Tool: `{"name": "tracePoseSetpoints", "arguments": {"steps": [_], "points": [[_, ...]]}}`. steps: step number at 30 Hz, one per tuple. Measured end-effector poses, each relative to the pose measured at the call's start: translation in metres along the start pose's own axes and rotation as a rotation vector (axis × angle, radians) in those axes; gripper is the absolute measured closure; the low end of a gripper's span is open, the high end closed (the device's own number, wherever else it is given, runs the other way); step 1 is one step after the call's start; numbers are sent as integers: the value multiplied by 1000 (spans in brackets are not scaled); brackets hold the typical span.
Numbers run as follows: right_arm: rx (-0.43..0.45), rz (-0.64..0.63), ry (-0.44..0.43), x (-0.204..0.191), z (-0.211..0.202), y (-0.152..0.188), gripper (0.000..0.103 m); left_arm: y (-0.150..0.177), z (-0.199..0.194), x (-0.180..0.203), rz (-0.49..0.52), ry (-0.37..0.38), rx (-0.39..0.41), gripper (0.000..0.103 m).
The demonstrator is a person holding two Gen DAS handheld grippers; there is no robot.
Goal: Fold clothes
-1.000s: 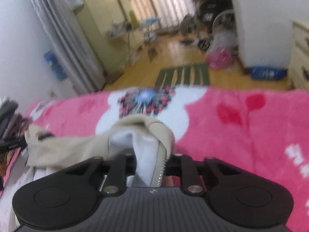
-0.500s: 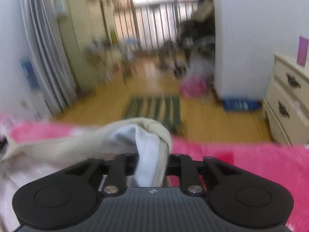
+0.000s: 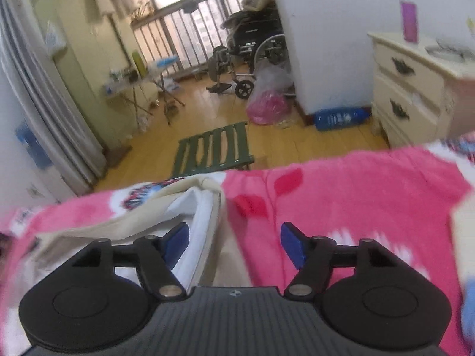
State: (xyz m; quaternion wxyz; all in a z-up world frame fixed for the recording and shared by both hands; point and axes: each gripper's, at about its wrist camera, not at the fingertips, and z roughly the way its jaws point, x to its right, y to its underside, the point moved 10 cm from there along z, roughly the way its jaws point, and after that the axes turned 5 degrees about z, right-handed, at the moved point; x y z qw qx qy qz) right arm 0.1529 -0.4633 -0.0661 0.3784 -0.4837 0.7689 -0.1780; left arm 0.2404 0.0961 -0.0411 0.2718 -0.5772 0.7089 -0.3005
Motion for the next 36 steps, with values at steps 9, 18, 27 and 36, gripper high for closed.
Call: {"name": "tracePoseSetpoints", "arguments": {"steps": [9, 18, 27, 36], "points": [[-196, 184, 48, 27, -89, 83, 32, -43, -127, -24, 41, -39, 126, 16], [-153, 165, 168, 34, -147, 126, 32, -8, -155, 52, 223, 39, 43, 4], [-92, 104, 319, 54, -186, 137, 30, 101, -89, 177, 417, 229, -186, 5], [-112, 30, 190, 34, -179, 156, 27, 140, -86, 208, 557, 213, -204, 5]]}}
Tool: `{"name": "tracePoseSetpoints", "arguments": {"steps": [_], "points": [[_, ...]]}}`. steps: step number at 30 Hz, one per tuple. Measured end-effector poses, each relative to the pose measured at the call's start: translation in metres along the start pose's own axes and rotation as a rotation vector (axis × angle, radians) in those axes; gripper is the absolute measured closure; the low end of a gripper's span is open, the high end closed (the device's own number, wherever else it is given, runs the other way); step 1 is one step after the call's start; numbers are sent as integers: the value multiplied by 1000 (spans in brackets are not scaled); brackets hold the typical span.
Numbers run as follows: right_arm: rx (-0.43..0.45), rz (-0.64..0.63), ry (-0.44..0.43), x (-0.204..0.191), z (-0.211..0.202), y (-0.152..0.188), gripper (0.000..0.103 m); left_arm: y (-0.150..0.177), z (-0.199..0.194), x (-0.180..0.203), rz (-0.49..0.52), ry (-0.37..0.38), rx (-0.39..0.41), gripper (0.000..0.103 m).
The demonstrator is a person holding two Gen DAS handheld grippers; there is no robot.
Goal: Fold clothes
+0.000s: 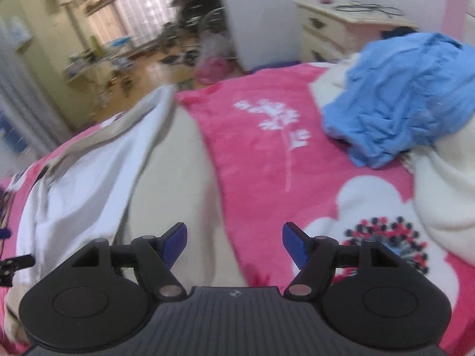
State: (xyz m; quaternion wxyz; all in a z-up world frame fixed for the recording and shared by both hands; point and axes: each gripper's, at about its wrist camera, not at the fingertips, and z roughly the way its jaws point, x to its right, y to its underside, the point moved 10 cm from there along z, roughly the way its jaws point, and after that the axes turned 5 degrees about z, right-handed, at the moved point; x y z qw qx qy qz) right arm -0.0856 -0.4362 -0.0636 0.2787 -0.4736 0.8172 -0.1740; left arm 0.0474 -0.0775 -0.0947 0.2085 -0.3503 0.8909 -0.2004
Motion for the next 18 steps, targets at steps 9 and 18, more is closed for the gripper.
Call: {"name": "tracePoseSetpoints", "arguments": {"steps": [9, 18], "points": [[-209, -73, -86, -16, 53, 54, 34, 32, -8, -24, -125, -3, 11, 30], [-247, -107, -171, -30, 71, 64, 100, 29, -1, -16, -157, 87, 9, 51]]}}
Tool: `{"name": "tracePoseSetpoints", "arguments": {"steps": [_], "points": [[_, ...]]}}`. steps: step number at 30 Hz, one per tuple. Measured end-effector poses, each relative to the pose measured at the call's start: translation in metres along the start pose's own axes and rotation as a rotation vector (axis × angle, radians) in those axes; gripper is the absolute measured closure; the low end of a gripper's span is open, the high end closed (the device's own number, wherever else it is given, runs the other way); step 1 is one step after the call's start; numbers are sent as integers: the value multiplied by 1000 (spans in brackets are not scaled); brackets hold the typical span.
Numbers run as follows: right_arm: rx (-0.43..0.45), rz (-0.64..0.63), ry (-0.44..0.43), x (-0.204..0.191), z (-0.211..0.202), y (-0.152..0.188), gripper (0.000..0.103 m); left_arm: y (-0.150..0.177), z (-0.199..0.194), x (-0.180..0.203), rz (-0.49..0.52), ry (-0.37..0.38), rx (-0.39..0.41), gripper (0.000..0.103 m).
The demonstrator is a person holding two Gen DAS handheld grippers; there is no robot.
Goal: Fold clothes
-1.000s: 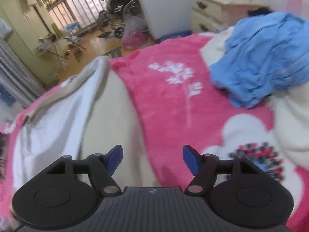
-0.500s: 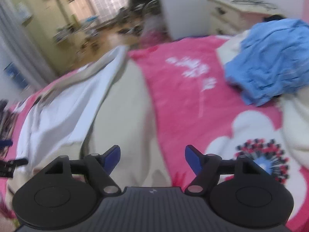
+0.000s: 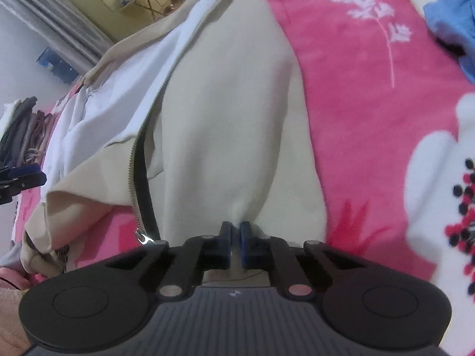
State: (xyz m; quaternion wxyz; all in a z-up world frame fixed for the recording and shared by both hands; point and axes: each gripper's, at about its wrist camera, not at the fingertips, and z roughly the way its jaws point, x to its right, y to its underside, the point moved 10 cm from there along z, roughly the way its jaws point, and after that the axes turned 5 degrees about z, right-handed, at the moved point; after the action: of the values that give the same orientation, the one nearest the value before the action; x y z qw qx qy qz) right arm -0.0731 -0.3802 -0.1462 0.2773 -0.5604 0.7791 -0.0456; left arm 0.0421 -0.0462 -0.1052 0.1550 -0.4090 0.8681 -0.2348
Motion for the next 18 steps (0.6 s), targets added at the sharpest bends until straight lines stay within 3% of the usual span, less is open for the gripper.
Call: {"name": "tracePoseSetpoints", "arguments": {"steps": [2, 4, 7, 9, 11, 12, 13, 14, 17, 18], "points": [[58, -53, 46, 1, -17, -12, 101, 10, -5, -1, 19, -10, -24, 51], [178, -65, 126, 13, -58, -47, 101, 18, -12, -9, 32, -31, -44, 51], [369, -95, 261, 33, -125, -104, 101, 25, -29, -32, 10, -81, -39, 50], [469, -122, 404, 48, -155, -136, 100, 30, -38, -53, -34, -123, -40, 50], [476, -82, 495, 66, -160, -150, 80, 39, -46, -75, -95, -170, -52, 50], [477, -60, 539, 75, -161, -155, 53, 44, -49, -84, -130, -182, -60, 49], [477, -38, 582, 85, -163, -161, 45, 49, -52, -93, -167, -193, -68, 49], [477, -16, 626, 94, -164, -167, 45, 55, -55, -101, -203, -204, -76, 49], [551, 77, 432, 69, -166, -155, 44, 68, -59, -116, -280, -209, -76, 47], [537, 76, 353, 56, -158, -148, 44, 72, -58, -118, -290, -209, -76, 47]]}}
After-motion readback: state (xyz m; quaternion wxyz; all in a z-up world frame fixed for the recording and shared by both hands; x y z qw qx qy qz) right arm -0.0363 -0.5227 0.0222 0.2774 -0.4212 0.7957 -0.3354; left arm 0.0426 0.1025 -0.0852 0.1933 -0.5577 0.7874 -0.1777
